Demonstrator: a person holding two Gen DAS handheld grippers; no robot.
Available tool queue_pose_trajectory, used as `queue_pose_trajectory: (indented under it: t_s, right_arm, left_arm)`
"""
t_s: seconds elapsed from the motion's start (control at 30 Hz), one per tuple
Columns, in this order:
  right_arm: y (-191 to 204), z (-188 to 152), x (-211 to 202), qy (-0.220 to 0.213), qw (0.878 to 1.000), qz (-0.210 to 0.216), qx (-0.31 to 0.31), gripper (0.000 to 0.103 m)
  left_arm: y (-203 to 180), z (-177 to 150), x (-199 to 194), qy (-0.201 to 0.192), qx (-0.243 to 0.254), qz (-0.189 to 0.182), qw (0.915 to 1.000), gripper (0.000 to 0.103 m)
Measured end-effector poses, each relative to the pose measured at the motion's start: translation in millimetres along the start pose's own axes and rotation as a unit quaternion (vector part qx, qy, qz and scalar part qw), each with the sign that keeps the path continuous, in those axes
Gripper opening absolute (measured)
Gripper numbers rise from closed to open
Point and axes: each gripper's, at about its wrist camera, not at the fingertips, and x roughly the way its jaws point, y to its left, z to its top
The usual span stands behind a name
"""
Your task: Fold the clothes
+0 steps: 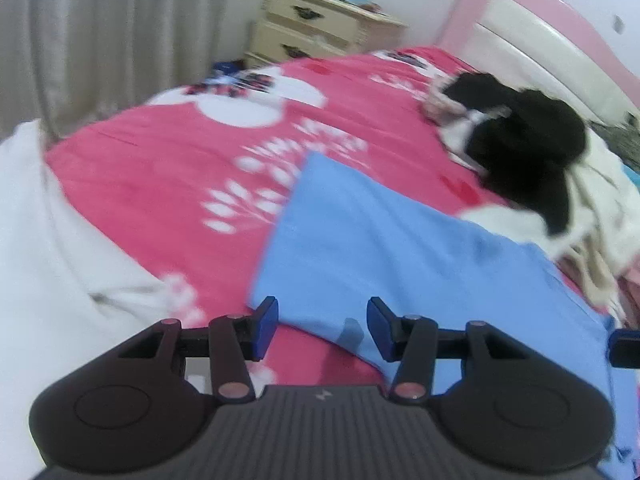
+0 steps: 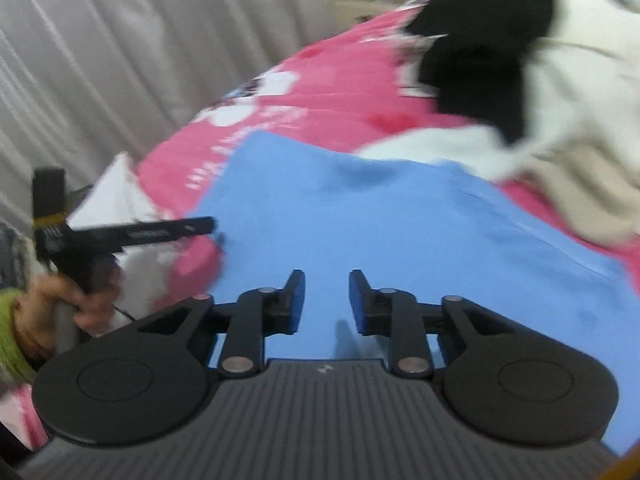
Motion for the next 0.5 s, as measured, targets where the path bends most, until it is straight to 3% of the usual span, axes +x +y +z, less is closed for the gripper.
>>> queue_pose_trajectory:
  t_s: [0.2, 0.27, 0.33, 0.5]
  right_arm:
    - [47.7, 66.3, 87.0, 0.034, 0.998, 0.038, 0.023, 0.034]
    - [59.7, 85.4, 116.5, 0.037, 0.998, 0.047, 0.027, 0.044]
    - [71.7, 98.9, 141.1, 0.048, 0.997, 0.048, 0.022, 0.047]
    - [100.1, 116.5, 192.8, 0.067, 0.997, 0.0, -0.028, 0.047]
  left_arm:
    - [8.5, -1.7, 16.0, -0.002, -0.018, 0.016, 0.9997, 0.05]
    - [10.1, -3.9, 18.4, -0.009, -0.014, 0.016, 0.9997, 0.049]
    - [11.3, -6.5, 18.2, -0.014, -0.007, 0.015, 0.9998, 0.046]
    - [17.6, -9.9, 18.2, -0.025, -0.007, 0.019, 0.9995, 0.026]
